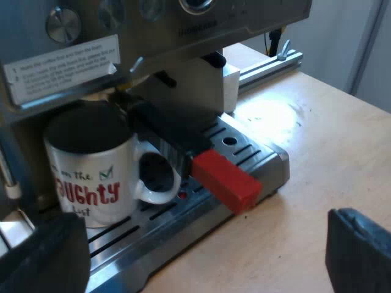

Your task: Remove mug from coffee machine

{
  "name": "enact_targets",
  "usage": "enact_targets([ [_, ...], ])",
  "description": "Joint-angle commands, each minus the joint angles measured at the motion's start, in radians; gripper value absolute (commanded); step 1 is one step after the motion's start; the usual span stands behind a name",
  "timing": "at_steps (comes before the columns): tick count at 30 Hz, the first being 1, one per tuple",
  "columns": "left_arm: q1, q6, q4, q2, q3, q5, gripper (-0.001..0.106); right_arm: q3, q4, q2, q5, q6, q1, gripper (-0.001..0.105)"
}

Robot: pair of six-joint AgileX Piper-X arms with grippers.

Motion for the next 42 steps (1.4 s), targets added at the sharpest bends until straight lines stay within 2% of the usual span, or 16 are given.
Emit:
enact_targets([
  [1,-0.001,-0.005,-0.097,0.002,0.073,0.022,0.080,0.020,-0.152,0.000,0.006,-0.018,0.110,0.058],
  [4,-0.001,-0.005,-0.120,0.002,0.089,0.022,0.080,0.055,-0.192,0.002,0.030,-0.013,0.152,0.058],
  [6,-0.001,-0.005,-0.180,0.004,0.150,0.022,0.080,0.103,-0.235,0.002,0.055,-0.013,0.201,0.058],
  [16,-0.001,-0.005,-0.204,0.004,0.220,0.022,0.080,0.264,-0.506,0.004,0.110,-0.013,0.337,0.058],
  [24,-0.001,-0.005,-0.179,0.004,0.223,0.022,0.080,0.409,-0.739,0.004,0.110,-0.013,0.360,0.058],
  [42,-0.001,-0.005,-0.179,0.004,0.223,0.022,0.080,0.577,-0.968,0.004,0.108,-0.042,0.360,0.058],
])
